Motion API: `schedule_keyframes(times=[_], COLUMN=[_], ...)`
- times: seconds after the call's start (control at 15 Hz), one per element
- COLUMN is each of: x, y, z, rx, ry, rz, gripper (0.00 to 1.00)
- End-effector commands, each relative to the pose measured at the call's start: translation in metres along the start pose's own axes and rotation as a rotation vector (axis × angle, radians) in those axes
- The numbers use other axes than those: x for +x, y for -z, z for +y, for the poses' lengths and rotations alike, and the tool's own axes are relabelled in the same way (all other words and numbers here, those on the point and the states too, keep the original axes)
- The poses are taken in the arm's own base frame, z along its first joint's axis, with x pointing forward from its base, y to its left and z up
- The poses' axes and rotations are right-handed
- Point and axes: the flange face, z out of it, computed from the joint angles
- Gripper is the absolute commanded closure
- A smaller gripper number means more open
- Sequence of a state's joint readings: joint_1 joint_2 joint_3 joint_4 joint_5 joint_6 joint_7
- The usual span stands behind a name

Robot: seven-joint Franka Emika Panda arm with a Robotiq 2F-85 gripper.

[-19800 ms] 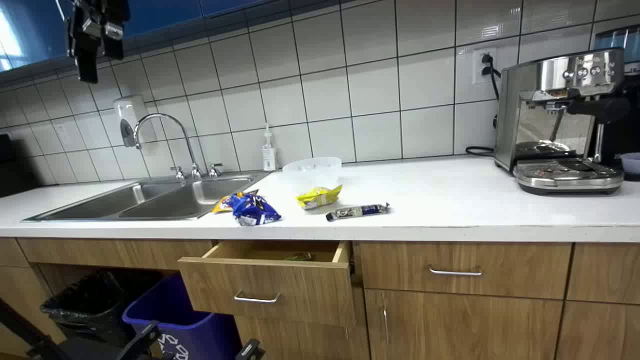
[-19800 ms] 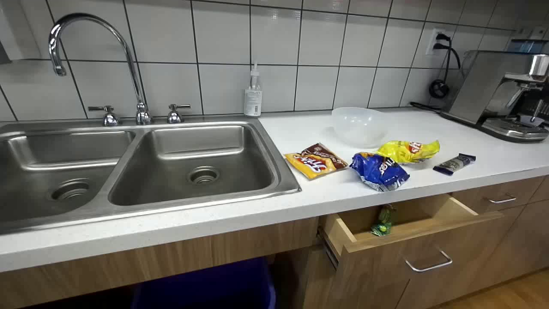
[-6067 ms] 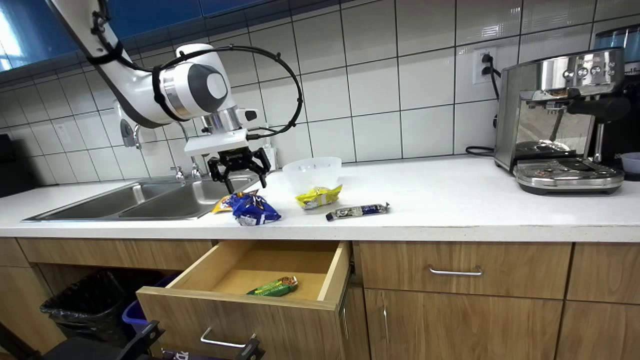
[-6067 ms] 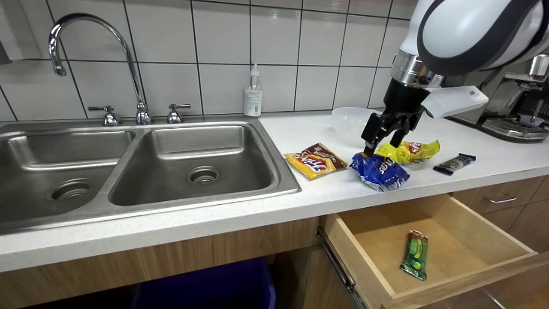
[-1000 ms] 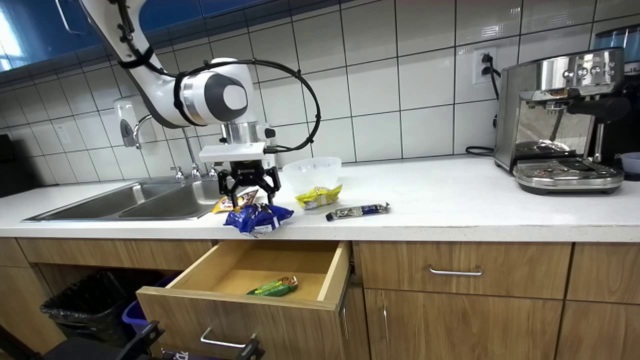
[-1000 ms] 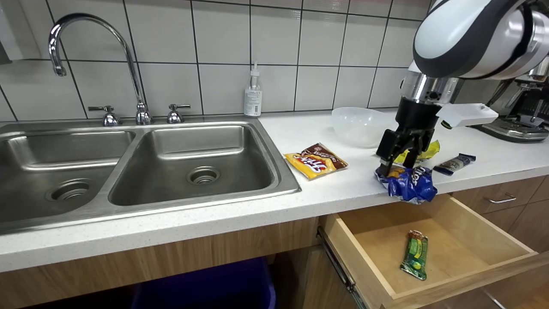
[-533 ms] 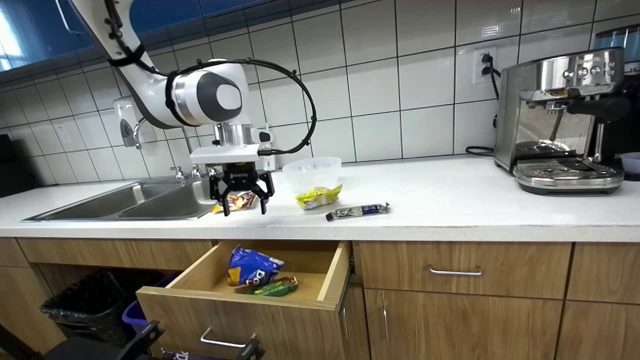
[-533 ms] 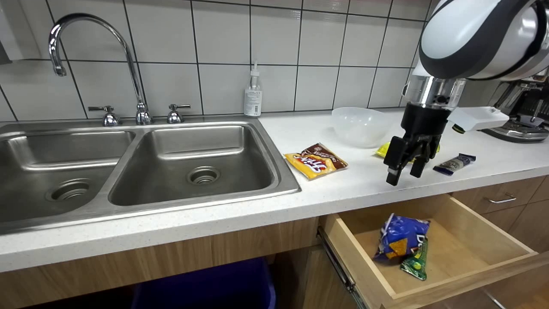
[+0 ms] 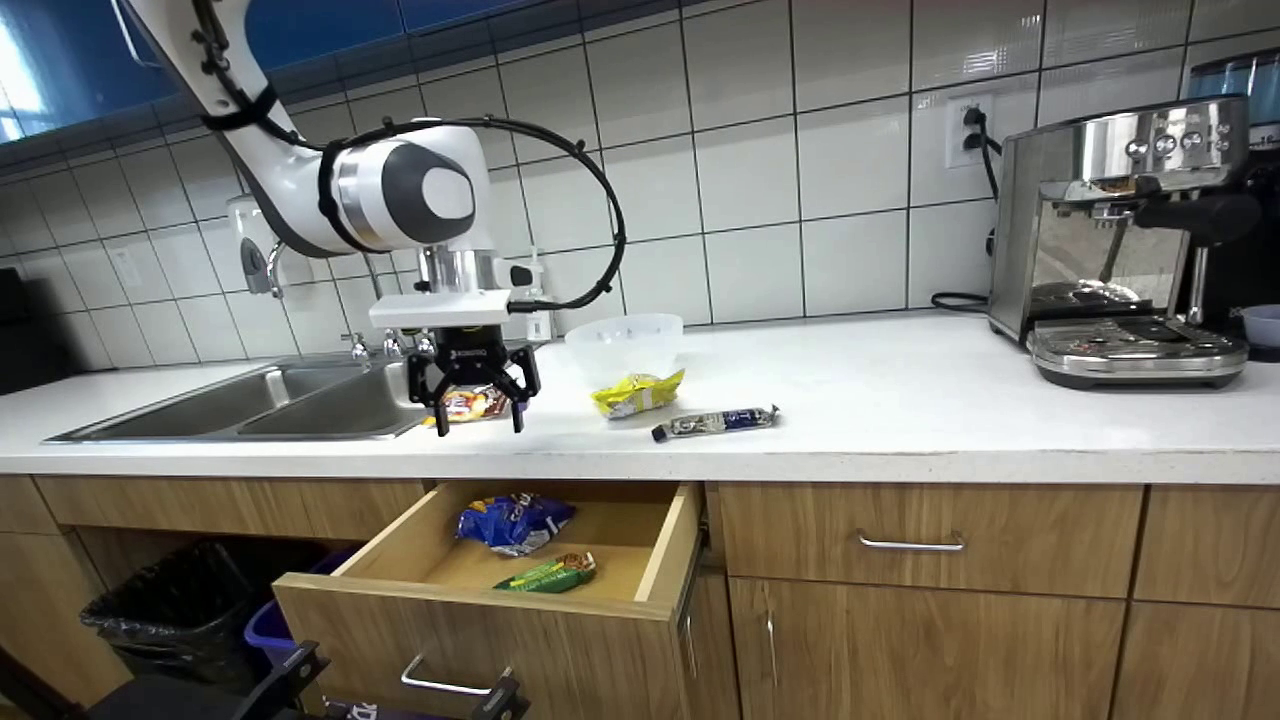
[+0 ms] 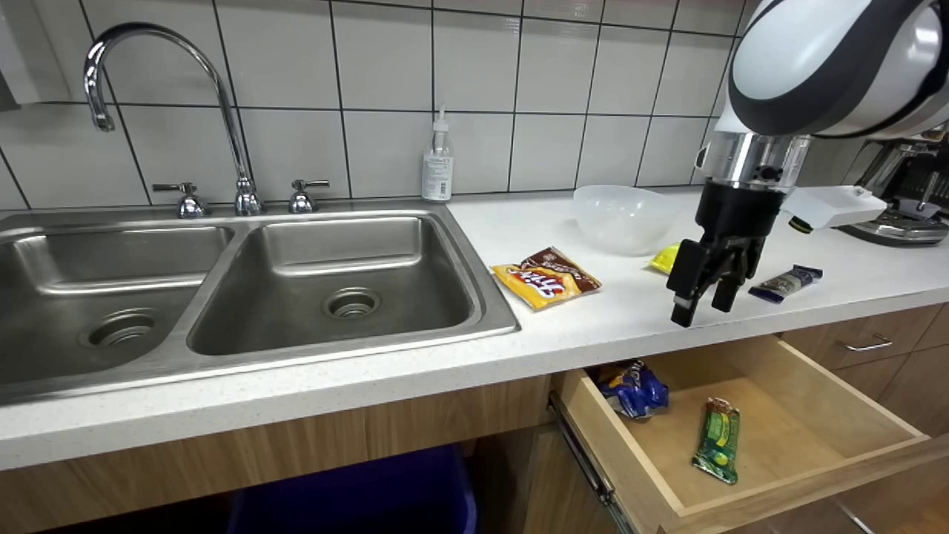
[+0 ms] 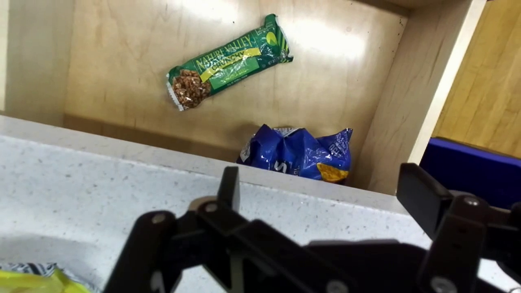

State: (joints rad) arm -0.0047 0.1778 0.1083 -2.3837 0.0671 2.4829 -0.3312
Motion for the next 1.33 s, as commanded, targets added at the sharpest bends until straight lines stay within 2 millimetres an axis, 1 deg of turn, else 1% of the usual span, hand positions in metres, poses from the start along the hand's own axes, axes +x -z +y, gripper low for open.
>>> schedule_keyframes(times=[0.0, 0.33, 0.53, 0.67, 0.87, 1.27], x=[-0.007, -0.002, 0.003, 0.008, 0.016, 0.025], y=[0.016, 0.033, 0.044, 0.051, 0.062, 0.082], z=[0.005, 0.013, 0.016, 0.021, 0.036, 0.076], rx=[0.018, 0.008, -0.011, -0.018, -0.052, -0.100], ry=[-0.005, -0.013, -0.005, -0.017, -0.045, -0.091], rz=[0.014, 0.051, 0.074, 0.091, 0.129, 0.184], gripper=[0.00, 0.00, 0.00, 0.00, 0.00, 0.00])
